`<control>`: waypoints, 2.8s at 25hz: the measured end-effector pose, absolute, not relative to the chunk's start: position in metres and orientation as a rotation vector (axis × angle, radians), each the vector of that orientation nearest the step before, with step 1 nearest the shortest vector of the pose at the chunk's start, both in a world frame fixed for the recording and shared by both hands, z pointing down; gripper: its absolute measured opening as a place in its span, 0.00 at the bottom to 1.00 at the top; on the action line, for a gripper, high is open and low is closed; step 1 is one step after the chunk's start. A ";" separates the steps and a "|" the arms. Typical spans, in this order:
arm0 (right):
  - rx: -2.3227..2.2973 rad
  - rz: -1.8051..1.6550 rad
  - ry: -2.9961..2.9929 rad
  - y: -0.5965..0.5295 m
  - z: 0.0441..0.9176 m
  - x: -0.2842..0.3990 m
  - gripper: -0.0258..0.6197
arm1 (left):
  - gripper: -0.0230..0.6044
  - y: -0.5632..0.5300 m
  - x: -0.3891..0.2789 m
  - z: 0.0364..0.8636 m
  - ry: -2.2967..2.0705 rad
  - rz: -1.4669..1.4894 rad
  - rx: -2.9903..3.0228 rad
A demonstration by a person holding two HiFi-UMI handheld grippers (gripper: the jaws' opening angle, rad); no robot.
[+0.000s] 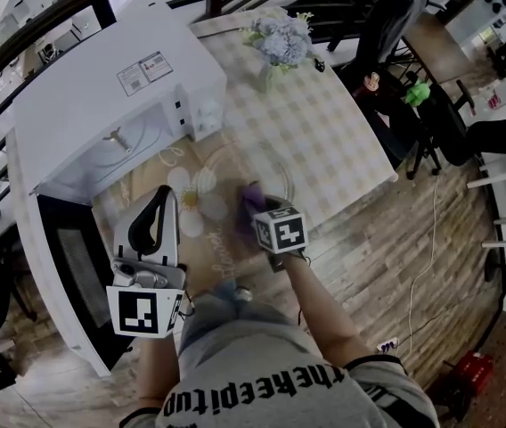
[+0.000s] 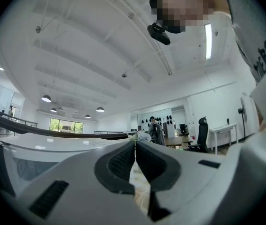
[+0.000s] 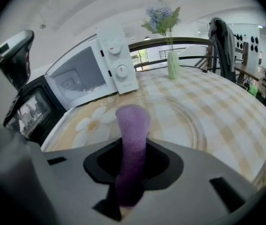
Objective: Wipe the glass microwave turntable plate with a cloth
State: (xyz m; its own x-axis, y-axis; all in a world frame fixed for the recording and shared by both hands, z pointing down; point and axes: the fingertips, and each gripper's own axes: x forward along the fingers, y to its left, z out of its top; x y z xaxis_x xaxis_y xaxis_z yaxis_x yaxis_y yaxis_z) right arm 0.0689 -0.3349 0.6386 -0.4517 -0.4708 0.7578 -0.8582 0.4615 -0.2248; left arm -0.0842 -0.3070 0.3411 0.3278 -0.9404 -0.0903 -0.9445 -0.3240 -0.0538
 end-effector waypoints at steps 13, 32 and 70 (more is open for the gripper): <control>1.348 0.819 -1.943 -0.351 0.638 0.176 0.21 | 0.05 -0.305 -0.075 0.339 1.753 0.072 -2.489; 0.938 0.863 -2.192 -0.284 0.632 0.021 0.20 | 0.05 -0.303 -0.068 0.341 1.740 0.072 -2.503; 1.353 0.913 -2.048 -0.314 0.622 0.169 0.21 | 0.05 -0.279 -0.063 0.328 1.752 0.087 -2.488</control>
State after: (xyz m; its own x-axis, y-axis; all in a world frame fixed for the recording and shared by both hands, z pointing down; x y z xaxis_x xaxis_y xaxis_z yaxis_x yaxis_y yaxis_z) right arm 0.1692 -0.3143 0.6219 -0.3683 -0.5801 0.7266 -0.9281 0.2748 -0.2510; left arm -0.0626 -0.2788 0.3281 0.3375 -0.9357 -0.1025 -0.9413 -0.3344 -0.0462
